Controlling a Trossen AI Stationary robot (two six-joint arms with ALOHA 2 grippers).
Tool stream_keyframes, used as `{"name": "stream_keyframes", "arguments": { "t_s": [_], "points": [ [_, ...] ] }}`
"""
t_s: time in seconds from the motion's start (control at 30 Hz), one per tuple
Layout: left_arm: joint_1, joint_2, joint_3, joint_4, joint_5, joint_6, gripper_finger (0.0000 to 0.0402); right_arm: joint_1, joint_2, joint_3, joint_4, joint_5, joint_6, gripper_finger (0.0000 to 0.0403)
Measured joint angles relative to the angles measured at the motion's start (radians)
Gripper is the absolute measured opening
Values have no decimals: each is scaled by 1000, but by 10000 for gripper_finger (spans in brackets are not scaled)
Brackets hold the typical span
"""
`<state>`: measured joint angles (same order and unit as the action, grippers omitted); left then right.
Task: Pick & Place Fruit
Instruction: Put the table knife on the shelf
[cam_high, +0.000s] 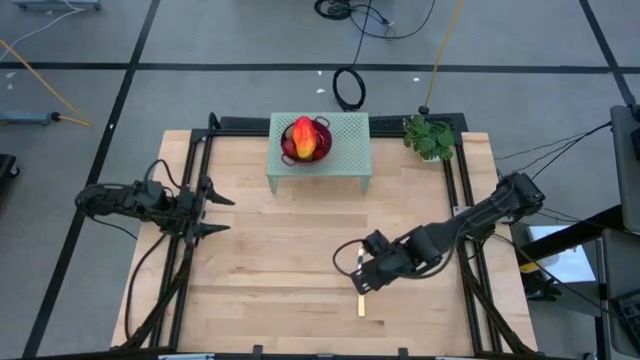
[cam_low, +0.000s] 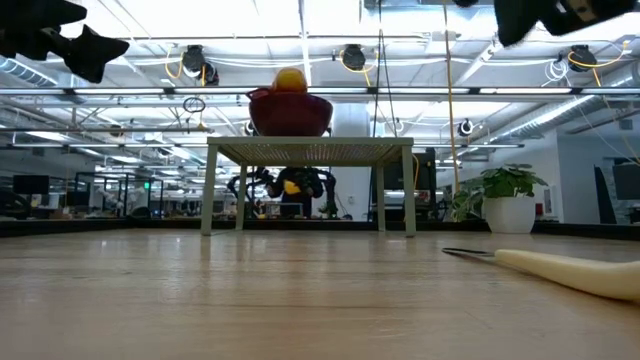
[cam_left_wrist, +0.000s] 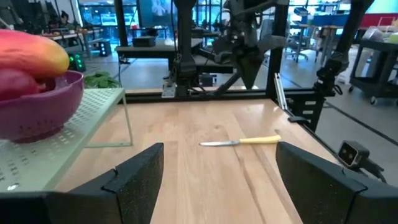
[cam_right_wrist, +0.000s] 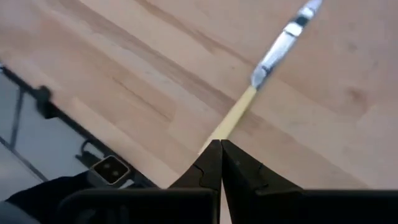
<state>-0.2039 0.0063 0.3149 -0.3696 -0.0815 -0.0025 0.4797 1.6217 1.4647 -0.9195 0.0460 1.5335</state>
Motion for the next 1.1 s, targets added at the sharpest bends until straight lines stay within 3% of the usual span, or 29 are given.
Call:
{"name": "stream_keyframes", "arguments": {
  "t_s": [0.27, 0.57, 0.73, 0.93, 1.1],
  "points": [
    [0, 0, 0, -10, -1, -1, 310, -1, 103, 0, 25, -33, 116, 0],
    [0, 0, 0, -50, -1, -8, 310, -1, 201, 0, 124, -153, 196, 0],
    [0, 0, 0, -53, 1, -19, 310, 5, 236, 0, 148, -148, 259, 0],
    [0, 0, 0, -53, 22, -29, 310, 56, 239, 0, 200, -47, 391, 0],
    [0, 0, 0, -53, 29, -29, 310, 103, 240, 2, 188, -48, 485, 0]
  ]
}}
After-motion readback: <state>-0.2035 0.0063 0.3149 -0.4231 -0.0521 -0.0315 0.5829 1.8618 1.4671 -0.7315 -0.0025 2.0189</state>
